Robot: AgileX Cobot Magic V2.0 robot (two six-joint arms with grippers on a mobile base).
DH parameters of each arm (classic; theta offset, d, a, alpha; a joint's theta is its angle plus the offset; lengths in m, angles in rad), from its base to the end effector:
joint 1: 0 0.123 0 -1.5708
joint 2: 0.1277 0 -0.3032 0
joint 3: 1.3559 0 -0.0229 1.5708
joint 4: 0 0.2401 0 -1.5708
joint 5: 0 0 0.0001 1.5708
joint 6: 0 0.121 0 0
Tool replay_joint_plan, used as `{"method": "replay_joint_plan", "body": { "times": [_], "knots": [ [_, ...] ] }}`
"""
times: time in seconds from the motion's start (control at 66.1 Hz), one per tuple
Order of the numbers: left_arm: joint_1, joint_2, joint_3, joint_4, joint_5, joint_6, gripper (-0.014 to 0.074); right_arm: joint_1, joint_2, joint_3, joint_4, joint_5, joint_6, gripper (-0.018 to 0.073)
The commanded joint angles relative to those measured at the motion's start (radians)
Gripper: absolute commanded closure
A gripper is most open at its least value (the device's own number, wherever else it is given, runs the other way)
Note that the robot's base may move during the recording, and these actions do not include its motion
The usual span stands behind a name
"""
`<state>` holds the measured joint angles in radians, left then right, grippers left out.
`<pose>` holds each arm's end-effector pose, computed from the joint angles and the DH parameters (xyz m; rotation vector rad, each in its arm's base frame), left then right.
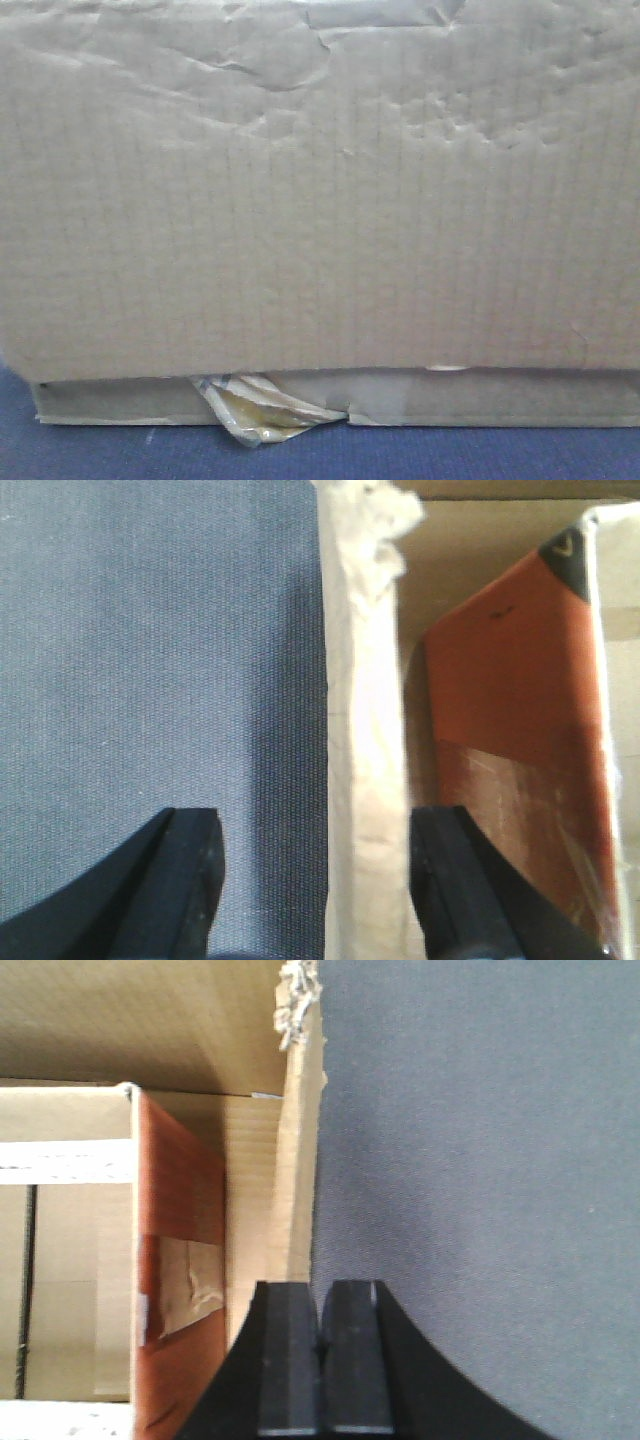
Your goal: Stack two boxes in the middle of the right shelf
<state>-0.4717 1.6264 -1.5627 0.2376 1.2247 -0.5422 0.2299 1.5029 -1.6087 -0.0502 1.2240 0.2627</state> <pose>0.3135 -0.1299 0.3400 -0.0426 2.7049 0.0379 0.3046 0.0654 0.3905 0.0375 2.6034 0.1100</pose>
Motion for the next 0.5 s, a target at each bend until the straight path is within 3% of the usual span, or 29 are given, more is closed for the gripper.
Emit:
{"method": "replay_joint_plan", "body": {
  "times": [0.0,0.106,0.272,0.348,0.484],
  "knots": [
    [0.001,-0.002,0.002,0.01,-0.004,0.0,0.0279,0.002,0.0,-0.007,0.015,-0.003,0.0,0.0701],
    [0.001,-0.002,0.002,0.01,-0.004,0.0,0.0279,0.002,0.0,-0.007,0.02,-0.003,0.0,0.0661],
    [0.001,-0.002,0.002,0.01,-0.004,0.0,0.0279,0.002,0.004,-0.007,0.022,-0.003,0.0,0.0347],
    [0.001,-0.002,0.002,0.01,-0.004,0.0,0.0279,0.002,0.01,-0.007,0.038,-0.003,0.002,0.0281],
    [0.001,-0.002,0.002,0.01,-0.004,0.0,0.0279,0.002,0.038,-0.005,0.039,-0.003,0.009,0.0239]
  ]
}}
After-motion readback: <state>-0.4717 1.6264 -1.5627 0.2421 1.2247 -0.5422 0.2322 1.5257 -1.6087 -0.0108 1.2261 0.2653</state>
